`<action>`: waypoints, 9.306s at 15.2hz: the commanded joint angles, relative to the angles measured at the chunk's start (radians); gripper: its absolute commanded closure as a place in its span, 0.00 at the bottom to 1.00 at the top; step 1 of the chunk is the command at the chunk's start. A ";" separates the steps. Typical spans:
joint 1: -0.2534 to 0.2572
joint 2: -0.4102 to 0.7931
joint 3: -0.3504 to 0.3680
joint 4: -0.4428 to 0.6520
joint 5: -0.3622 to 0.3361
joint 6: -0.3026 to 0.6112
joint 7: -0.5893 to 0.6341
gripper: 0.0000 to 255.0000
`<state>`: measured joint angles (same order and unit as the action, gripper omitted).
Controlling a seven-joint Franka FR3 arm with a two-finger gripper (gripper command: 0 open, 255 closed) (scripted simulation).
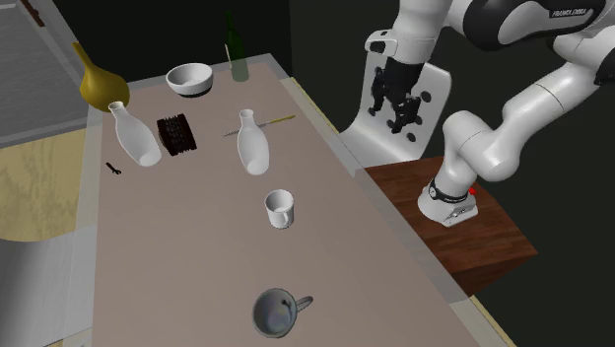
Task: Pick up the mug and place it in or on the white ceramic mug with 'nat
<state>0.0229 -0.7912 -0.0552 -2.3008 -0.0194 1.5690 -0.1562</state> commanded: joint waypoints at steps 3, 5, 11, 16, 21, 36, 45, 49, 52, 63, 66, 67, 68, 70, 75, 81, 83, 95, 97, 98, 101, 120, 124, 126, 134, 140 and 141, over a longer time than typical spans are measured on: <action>0.002 0.058 -0.008 -0.005 0.001 0.059 -0.005 0.00; 0.004 0.119 -0.015 -0.005 0.003 0.117 -0.011 0.00; 0.011 0.321 -0.037 0.028 0.016 0.274 -0.032 0.00; 0.018 0.504 -0.053 0.093 0.037 0.381 -0.055 0.00; 0.022 0.695 -0.066 0.190 0.068 0.462 -0.082 0.00; 0.012 1.073 -0.062 0.406 0.143 0.602 -0.135 0.00; 0.012 1.083 -0.061 0.397 0.145 0.620 -0.136 0.00; 0.012 1.083 -0.061 0.397 0.145 0.620 -0.136 1.00; 0.012 1.083 -0.061 0.397 0.145 0.620 -0.136 1.00; 0.014 1.037 -0.065 0.445 0.133 0.526 -0.124 1.00; 0.014 1.022 -0.066 0.466 0.129 0.490 -0.119 1.00; 0.014 1.017 -0.066 0.474 0.128 0.478 -0.118 1.00; 0.014 1.013 -0.066 0.482 0.127 0.466 -0.116 1.00; 0.015 1.005 -0.067 0.498 0.125 0.442 -0.114 1.00; 0.015 0.988 -0.068 0.544 0.120 0.380 -0.108 1.00; 0.014 0.974 -0.069 0.607 0.116 0.304 -0.101 1.00; 0.014 0.972 -0.069 0.630 0.115 0.278 -0.099 1.00; 0.104 0.993 -0.008 0.734 0.103 0.206 0.061 1.00; 0.129 1.008 0.009 0.760 0.099 0.199 0.105 1.00; 0.142 1.018 0.017 0.776 0.097 0.195 0.127 1.00; 0.181 1.052 0.041 0.831 0.091 0.179 0.191 1.00; 0.326 1.241 0.105 1.011 0.061 0.200 0.399 1.00; 0.326 1.240 0.104 0.955 0.062 0.254 0.396 1.00; 0.326 1.241 0.104 0.930 0.062 0.281 0.394 1.00; 0.325 1.244 0.104 0.899 0.062 0.314 0.393 1.00; 0.325 1.243 0.104 0.899 0.062 0.314 0.393 0.00; 0.325 1.243 0.104 0.899 0.062 0.314 0.393 0.00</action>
<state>0.3484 0.4522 0.0492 -1.4017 0.0429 1.8834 0.2366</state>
